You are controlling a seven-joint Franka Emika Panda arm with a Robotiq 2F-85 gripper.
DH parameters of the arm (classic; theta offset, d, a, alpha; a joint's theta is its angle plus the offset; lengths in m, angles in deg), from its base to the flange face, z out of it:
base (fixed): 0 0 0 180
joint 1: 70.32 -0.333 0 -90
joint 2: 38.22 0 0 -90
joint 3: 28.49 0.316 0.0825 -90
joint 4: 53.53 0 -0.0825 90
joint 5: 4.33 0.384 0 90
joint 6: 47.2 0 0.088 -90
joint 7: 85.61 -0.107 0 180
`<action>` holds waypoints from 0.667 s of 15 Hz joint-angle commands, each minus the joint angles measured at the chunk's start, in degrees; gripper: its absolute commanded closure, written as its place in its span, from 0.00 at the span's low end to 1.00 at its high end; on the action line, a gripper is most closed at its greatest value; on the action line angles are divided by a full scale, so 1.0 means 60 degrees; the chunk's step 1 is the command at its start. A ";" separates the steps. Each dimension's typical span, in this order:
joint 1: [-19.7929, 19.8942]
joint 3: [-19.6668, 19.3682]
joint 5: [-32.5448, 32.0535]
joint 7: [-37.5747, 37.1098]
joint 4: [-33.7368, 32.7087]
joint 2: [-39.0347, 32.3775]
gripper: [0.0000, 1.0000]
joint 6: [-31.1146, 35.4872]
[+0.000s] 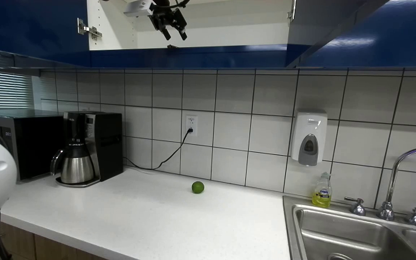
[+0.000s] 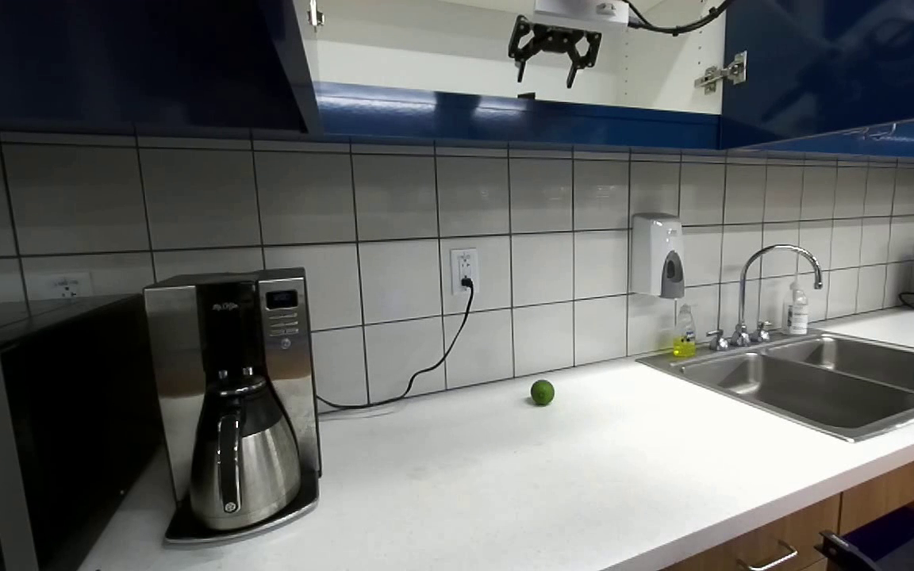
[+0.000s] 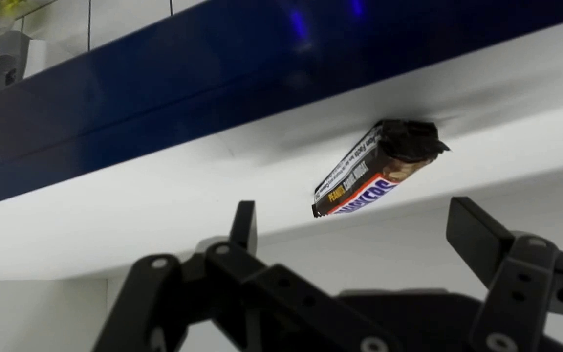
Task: Put the brown packet in the open upper cabinet.
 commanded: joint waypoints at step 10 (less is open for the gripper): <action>0.0551 0.0356 0.0066 0.0574 0.4454 0.3401 0.00 0.1604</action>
